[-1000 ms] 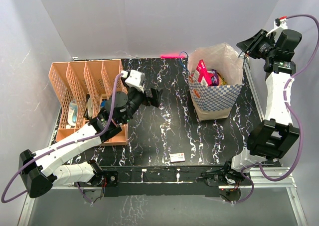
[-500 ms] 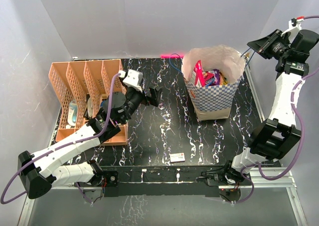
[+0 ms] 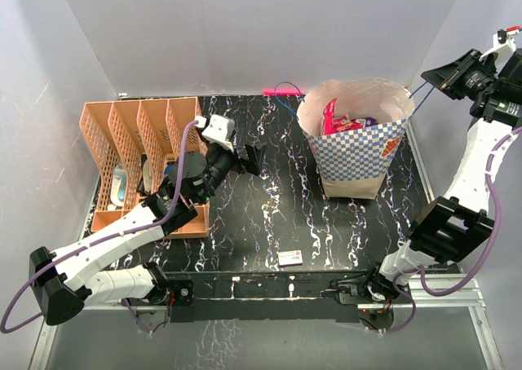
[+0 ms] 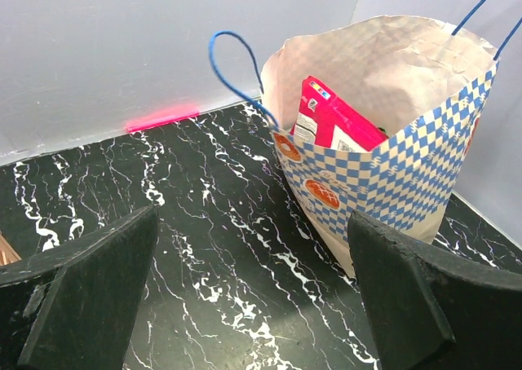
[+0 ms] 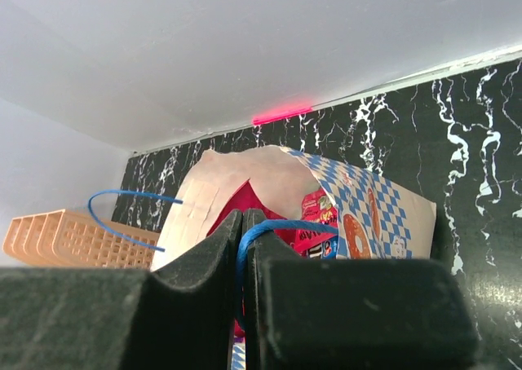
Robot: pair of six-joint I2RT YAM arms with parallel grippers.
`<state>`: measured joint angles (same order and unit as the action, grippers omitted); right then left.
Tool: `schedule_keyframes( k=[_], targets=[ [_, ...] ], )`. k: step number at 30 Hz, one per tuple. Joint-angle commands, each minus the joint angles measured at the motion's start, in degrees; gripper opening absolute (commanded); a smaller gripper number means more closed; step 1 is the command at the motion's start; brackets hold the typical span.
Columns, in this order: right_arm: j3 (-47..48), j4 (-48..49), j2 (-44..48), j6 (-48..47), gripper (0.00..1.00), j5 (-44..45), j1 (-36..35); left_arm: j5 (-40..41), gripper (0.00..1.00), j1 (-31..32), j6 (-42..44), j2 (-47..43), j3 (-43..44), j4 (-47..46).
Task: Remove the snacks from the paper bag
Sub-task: Adjust the paper bag at the center of the board.
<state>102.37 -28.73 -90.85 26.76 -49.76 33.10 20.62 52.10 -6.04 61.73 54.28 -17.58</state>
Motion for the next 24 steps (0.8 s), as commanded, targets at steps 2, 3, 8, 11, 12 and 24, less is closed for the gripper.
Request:
schedule_keyframes(
  k=[2, 3, 8, 11, 12, 24],
  targets=[
    [10.7, 5.6, 0.5, -3.5, 0.08, -1.0, 0.6, 1.2, 0.98, 0.7, 0.2, -0.6, -0.1, -1.8],
    [12.0, 4.7, -0.1, -4.2, 0.08, -0.4, 0.7, 1.4, 0.98, 0.8, 0.3, -0.6, -0.1, -1.8],
    [16.6, 2.3, -1.8, -5.8, 0.08, 1.6, 0.7, 1.7, 0.98, 1.2, 0.6, -0.7, -0.1, -1.9],
    [16.5, 2.0, -2.2, -6.3, 0.08, 1.2, 0.6, 1.8, 0.98, 1.3, 0.8, -0.7, -0.1, -2.0],
    [16.5, 2.1, -2.4, -6.8, 0.08, 0.4, 0.0, 1.9, 0.98, 1.4, 0.8, -0.6, -0.2, -1.9],
    [14.9, -6.8, -1.2, -14.0, 0.08, -1.7, -17.2, 0.5, 0.98, 1.5, -1.4, 1.7, 0.8, -0.6]
  ],
)
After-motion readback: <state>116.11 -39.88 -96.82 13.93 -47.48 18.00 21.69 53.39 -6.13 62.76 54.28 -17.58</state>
